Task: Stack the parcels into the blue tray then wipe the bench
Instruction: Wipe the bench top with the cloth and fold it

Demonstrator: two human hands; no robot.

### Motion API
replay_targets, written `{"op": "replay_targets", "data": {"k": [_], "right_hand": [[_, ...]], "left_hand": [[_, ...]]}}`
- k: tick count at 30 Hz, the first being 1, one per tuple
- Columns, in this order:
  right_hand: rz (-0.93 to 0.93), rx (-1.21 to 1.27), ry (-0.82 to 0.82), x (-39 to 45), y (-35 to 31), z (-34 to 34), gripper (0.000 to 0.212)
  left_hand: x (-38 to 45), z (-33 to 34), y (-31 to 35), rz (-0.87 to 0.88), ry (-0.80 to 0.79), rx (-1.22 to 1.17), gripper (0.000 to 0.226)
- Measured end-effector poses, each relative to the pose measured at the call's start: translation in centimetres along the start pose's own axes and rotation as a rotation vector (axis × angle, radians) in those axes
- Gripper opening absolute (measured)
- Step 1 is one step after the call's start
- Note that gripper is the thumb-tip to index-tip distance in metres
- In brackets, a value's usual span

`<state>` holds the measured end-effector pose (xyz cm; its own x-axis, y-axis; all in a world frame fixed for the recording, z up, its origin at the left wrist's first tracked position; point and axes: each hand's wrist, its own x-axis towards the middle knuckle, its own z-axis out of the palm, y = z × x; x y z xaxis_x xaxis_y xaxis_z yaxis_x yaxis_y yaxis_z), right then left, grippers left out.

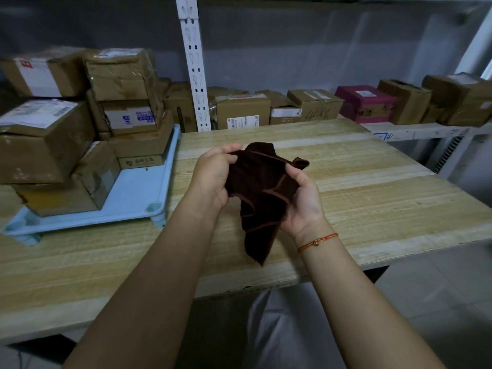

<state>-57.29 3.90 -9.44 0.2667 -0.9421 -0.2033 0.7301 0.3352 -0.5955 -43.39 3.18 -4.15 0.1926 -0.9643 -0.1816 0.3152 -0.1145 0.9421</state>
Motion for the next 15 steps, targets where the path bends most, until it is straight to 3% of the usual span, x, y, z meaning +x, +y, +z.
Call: {"op": "replay_targets", "data": {"k": [5, 9, 12, 15], "right_hand": [[-0.024, 0.022, -0.003, -0.6, -0.8, -0.4, 0.043], [0.018, -0.023, 0.04, -1.0, -1.2, -0.1, 0.06], [0.026, -0.098, 0.237, -1.1, -2.1, 0.7, 0.054], [-0.171, -0.211, 0.443, -1.4, -4.9, -0.2, 0.046]], "left_hand": [[0.1, -0.5, -0.1, -0.056, 0.1, 0.04, 0.034], [0.8, -0.7, -1.8, 0.069, 0.132, 0.56, 0.034], [0.7, -0.6, -1.9, 0.143, 0.118, 0.854, 0.046], [0.6, -0.5, -1.6, 0.138, 0.061, 0.941, 0.052]]}}
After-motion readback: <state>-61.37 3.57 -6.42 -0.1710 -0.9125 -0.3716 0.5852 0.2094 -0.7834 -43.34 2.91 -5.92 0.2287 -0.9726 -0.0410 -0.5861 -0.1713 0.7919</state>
